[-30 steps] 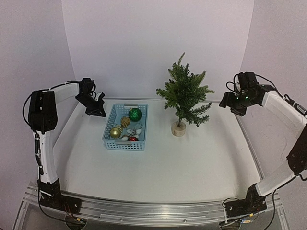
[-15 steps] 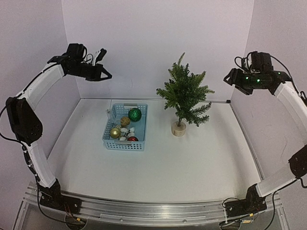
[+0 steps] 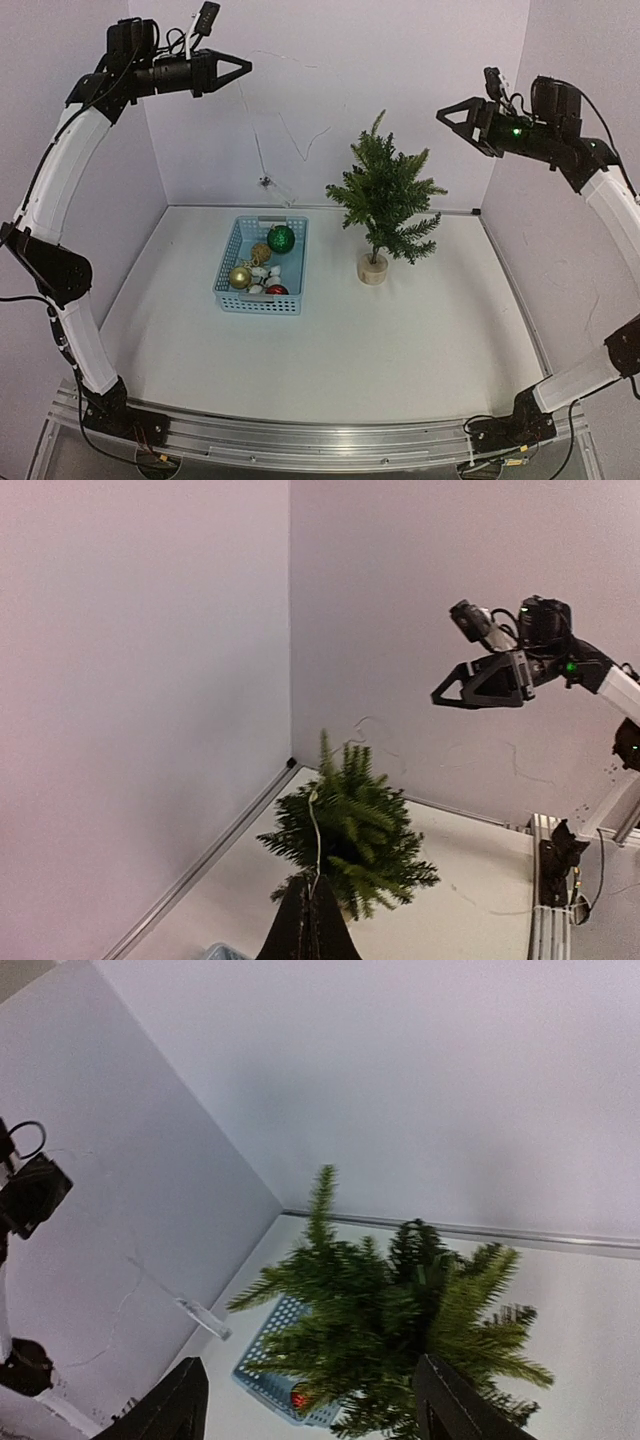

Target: Decorate the small christmas tree

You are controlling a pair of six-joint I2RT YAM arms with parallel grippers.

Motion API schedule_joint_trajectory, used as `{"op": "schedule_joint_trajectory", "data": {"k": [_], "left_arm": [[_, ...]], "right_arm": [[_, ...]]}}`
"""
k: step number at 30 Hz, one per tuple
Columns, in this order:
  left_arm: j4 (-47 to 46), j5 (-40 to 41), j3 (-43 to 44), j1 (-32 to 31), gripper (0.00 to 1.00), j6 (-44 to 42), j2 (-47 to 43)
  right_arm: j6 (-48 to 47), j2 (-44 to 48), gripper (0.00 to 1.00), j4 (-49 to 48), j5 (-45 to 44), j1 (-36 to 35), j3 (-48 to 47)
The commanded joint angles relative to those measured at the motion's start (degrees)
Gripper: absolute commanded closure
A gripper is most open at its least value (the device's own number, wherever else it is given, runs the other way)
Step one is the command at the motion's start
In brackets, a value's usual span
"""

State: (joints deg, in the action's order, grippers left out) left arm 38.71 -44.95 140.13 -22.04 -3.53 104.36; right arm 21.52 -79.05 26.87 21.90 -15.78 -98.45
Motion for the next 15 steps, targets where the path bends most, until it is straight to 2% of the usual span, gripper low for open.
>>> {"op": "schedule_joint_trajectory", "data": {"k": [1,4,7,11,15], "left_arm": [[-1.30,-2.22,1.66,-7.58,1.00,0.26,1.20],[-1.57,-1.43,1.69,-12.41,1.00,1.33,2.00],[-1.40,-0.24,1.51,-16.45,1.00,1.53,3.11],[-1.50,-0.05,0.30,-19.90,1.00,2.29,3.85],[-2.60,-0.23,-1.12,-20.79,1.00,4.09,4.29]], "right_arm": [[0.68,0.84,0.27,-12.05,11.95,-3.36,0.58],[2.95,1.30,0.20,-17.69,16.18,-5.69,3.74],[4.09,1.31,0.11,-19.09,17.72,-9.03,6.67],[3.92,4.42,0.09,-19.14,17.44,-10.48,13.78],[2.60,10.12,0.06,-19.00,15.33,-10.51,21.93]]}}
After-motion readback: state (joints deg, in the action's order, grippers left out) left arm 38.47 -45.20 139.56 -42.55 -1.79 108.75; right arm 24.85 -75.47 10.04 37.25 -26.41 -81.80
